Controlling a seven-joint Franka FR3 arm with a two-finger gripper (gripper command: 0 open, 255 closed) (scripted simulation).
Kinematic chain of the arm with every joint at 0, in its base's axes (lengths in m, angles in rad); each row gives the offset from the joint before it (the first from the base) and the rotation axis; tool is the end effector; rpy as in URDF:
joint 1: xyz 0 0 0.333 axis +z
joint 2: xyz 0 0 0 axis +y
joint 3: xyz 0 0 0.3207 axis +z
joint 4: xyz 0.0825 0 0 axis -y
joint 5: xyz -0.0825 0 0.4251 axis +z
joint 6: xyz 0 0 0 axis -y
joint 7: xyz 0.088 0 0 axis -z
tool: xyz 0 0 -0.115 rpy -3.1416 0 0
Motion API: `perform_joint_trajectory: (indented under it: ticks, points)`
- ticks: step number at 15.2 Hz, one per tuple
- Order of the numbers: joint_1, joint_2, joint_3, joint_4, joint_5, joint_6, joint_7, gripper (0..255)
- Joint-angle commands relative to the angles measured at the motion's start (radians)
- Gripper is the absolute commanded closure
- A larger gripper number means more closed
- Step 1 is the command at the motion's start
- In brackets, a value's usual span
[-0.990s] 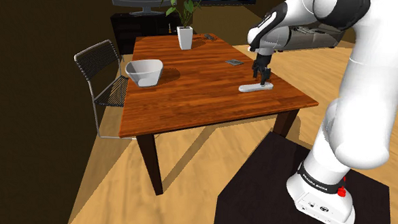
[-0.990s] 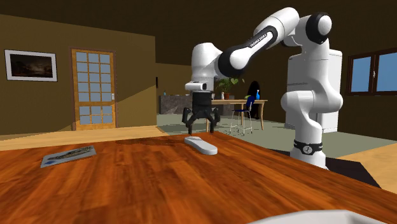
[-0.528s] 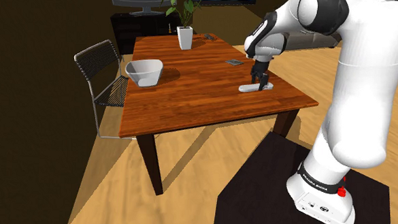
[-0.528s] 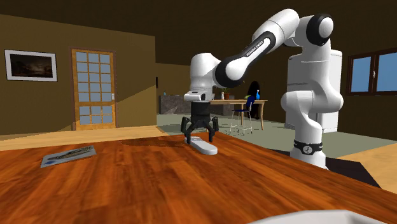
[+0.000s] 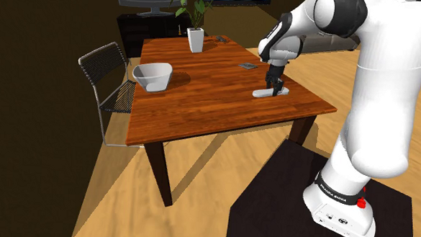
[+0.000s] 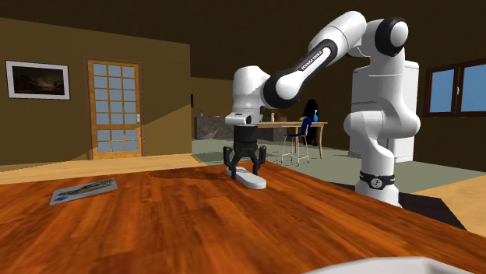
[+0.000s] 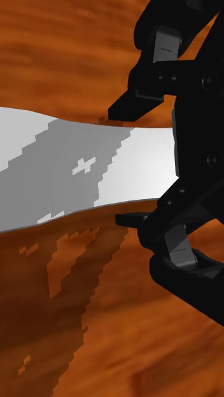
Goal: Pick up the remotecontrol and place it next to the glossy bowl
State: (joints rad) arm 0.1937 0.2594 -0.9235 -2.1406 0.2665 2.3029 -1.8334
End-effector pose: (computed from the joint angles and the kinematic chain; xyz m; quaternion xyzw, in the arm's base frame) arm 0.4489 -0.3880 0.3004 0.8906 0.4546 -0.0001 0.0114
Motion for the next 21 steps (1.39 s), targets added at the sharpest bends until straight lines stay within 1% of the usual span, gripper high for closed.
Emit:
perform_joint_trajectory:
  ticks: [1,9,21]
  points:
    - [0.0,0.0,0.0,0.0,0.0,0.0,0.0,255]
    - [0.0,0.0,0.0,-0.001,0.0,0.0,0.0,255]
    - [0.061,-0.128,-0.06,0.061,-0.144,-0.133,0.098,255]
